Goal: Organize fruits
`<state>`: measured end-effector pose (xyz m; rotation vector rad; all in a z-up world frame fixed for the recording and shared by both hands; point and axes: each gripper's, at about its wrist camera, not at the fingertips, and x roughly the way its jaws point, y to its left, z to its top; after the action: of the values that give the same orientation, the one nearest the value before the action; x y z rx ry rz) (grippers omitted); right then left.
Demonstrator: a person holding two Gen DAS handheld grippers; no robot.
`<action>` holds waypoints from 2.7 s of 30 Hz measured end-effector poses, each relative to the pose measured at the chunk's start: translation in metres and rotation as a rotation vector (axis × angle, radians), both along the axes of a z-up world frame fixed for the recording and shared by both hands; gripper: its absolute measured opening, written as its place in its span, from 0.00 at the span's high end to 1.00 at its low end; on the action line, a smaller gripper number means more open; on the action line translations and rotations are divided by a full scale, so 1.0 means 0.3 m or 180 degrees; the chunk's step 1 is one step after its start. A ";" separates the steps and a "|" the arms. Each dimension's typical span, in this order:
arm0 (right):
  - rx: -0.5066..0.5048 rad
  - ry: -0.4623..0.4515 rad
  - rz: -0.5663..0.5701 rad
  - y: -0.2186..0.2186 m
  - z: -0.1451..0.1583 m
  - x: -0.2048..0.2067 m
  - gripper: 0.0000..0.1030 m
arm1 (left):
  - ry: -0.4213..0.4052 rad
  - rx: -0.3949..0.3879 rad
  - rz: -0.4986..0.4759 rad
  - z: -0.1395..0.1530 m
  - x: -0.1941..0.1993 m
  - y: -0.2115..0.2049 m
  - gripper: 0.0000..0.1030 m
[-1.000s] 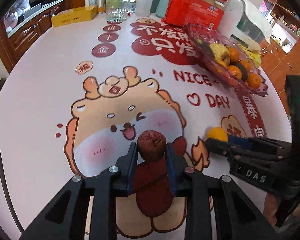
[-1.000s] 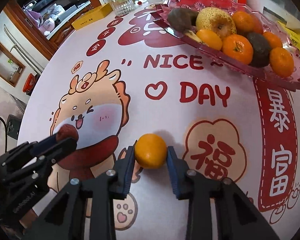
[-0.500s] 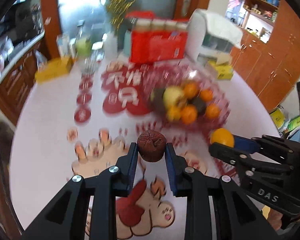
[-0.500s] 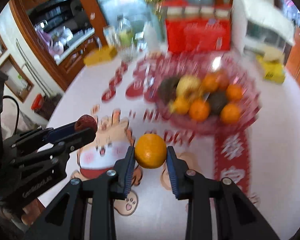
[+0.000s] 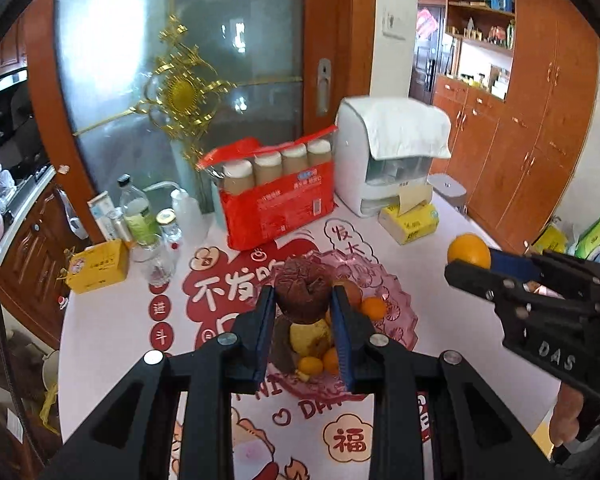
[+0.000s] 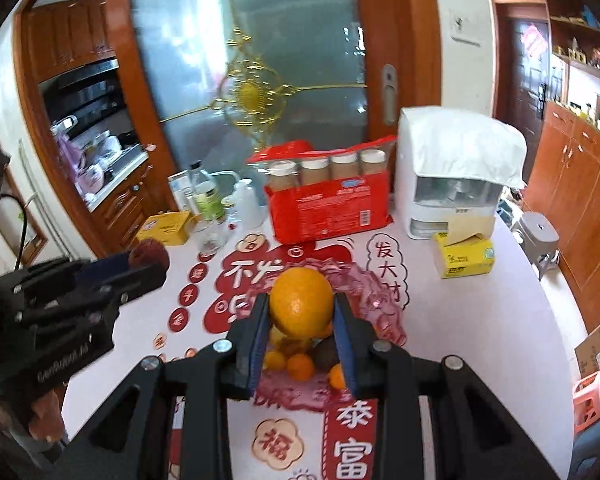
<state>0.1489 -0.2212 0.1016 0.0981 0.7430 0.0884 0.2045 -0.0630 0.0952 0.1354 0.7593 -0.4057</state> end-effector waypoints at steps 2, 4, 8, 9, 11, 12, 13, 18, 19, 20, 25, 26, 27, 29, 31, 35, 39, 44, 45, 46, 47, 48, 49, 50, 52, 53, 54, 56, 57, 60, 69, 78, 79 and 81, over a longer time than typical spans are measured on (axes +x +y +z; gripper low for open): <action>0.0018 0.0112 -0.0085 -0.034 -0.046 0.051 0.69 | 0.0091 0.0081 -0.0009 -0.067 0.047 -0.040 0.74; 0.0074 0.0254 -0.0142 -0.065 -0.122 0.106 0.69 | 0.0245 0.0128 -0.0038 -0.159 0.087 -0.078 0.74; 0.0162 0.0561 -0.0233 -0.104 -0.292 0.184 0.69 | 0.0575 0.0204 -0.0094 -0.334 0.152 -0.132 0.74; 0.0169 0.0641 -0.0252 -0.108 -0.333 0.198 0.69 | 0.0671 0.0226 -0.0104 -0.382 0.171 -0.145 0.74; 0.0176 0.0811 -0.0281 -0.116 -0.418 0.230 0.69 | 0.0793 0.0258 -0.0114 -0.457 0.193 -0.163 0.74; 0.0175 0.0897 -0.0294 -0.121 -0.463 0.248 0.69 | 0.0836 0.0274 -0.0120 -0.485 0.205 -0.171 0.74; 0.0175 0.0946 -0.0300 -0.124 -0.489 0.254 0.69 | 0.0876 0.0288 -0.0124 -0.511 0.217 -0.178 0.74; 0.0218 0.1182 -0.0330 -0.141 -0.605 0.295 0.69 | 0.0981 0.0288 -0.0154 -0.585 0.260 -0.206 0.74; 0.0233 0.1220 -0.0328 -0.142 -0.623 0.301 0.69 | 0.0997 0.0292 -0.0153 -0.597 0.266 -0.210 0.74; 0.0238 0.1245 -0.0329 -0.142 -0.635 0.305 0.69 | 0.1020 0.0296 -0.0152 -0.610 0.273 -0.212 0.74; 0.0272 0.1295 -0.0314 -0.139 -0.659 0.312 0.69 | 0.1090 0.0309 -0.0116 -0.640 0.288 -0.208 0.73; 0.0290 0.1306 -0.0295 -0.136 -0.661 0.314 0.68 | 0.1080 0.0318 -0.0096 -0.640 0.287 -0.206 0.65; 0.0309 0.1313 -0.0279 -0.134 -0.661 0.320 0.68 | 0.1068 0.0322 -0.0071 -0.639 0.288 -0.202 0.60; 0.0357 0.1316 -0.0252 -0.129 -0.659 0.322 0.68 | 0.1022 0.0322 -0.0025 -0.628 0.284 -0.194 0.40; 0.0394 0.1288 -0.0244 -0.124 -0.650 0.318 0.66 | 0.0977 0.0318 0.0016 -0.614 0.276 -0.182 0.35; 0.0428 0.1217 -0.0235 -0.114 -0.623 0.302 0.63 | 0.0971 0.0287 0.0119 -0.588 0.262 -0.148 0.28; 0.0473 0.1163 -0.0202 -0.104 -0.591 0.277 0.59 | 0.0948 0.0276 0.0273 -0.555 0.234 -0.107 0.27; 0.0457 0.1048 -0.0135 -0.074 -0.532 0.227 0.58 | 0.0901 0.0223 0.0431 -0.499 0.168 -0.054 0.22; 0.0458 0.1029 -0.0121 -0.069 -0.522 0.217 0.58 | 0.0874 0.0212 0.0470 -0.483 0.147 -0.042 0.21; 0.0460 0.0998 -0.0099 -0.061 -0.508 0.202 0.58 | 0.0856 0.0205 0.0493 -0.473 0.133 -0.034 0.20; 0.0459 0.0975 -0.0085 -0.055 -0.497 0.190 0.58 | 0.0828 0.0195 0.0527 -0.459 0.111 -0.024 0.20; 0.0456 0.0948 -0.0069 -0.048 -0.486 0.177 0.58 | 0.0808 0.0192 0.0558 -0.449 0.093 -0.016 0.19; 0.0451 0.0914 -0.0048 -0.041 -0.473 0.160 0.58 | 0.0782 0.0187 0.0595 -0.436 0.071 -0.007 0.19; 0.0445 0.0880 -0.0031 -0.033 -0.461 0.143 0.58 | 0.0760 0.0176 0.0632 -0.425 0.048 0.003 0.19; 0.0413 0.0812 -0.0007 -0.023 -0.436 0.105 0.58 | 0.0716 0.0141 0.0719 -0.404 -0.001 0.024 0.18; 0.0390 0.0778 -0.0002 -0.017 -0.425 0.083 0.58 | 0.0701 0.0127 0.0754 -0.396 -0.022 0.031 0.18; 0.0364 0.0749 0.0002 -0.013 -0.415 0.062 0.58 | 0.0686 0.0114 0.0795 -0.387 -0.049 0.038 0.18; 0.0300 0.0687 0.0017 -0.008 -0.394 0.012 0.58 | 0.0663 0.0104 0.0852 -0.373 -0.098 0.050 0.14; 0.0282 0.0665 0.0022 -0.008 -0.388 -0.009 0.58 | 0.0641 0.0098 0.0874 -0.364 -0.130 0.054 0.13; 0.0264 0.0607 0.0051 -0.010 -0.365 -0.087 0.57 | 0.0571 0.0064 0.0888 -0.341 -0.220 0.062 0.10; 0.0189 0.0444 0.0070 0.002 -0.335 -0.365 0.42 | 0.0442 0.0028 0.0938 -0.292 -0.496 0.080 0.03; 0.0080 0.0336 0.0084 0.030 -0.271 -0.606 0.41 | 0.0538 -0.0016 0.1117 -0.277 -0.720 0.105 0.03; 0.0074 0.0323 0.0088 0.031 -0.264 -0.626 0.40 | 0.0549 -0.0029 0.1142 -0.279 -0.738 0.108 0.03; 0.0054 0.0309 0.0085 0.034 -0.256 -0.652 0.39 | 0.0547 -0.0014 0.1175 -0.280 -0.763 0.106 0.03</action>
<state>-0.0466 -0.2109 0.0247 0.1094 0.8408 0.1160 -0.0245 -0.0312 0.0113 -0.0455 0.9317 -0.0678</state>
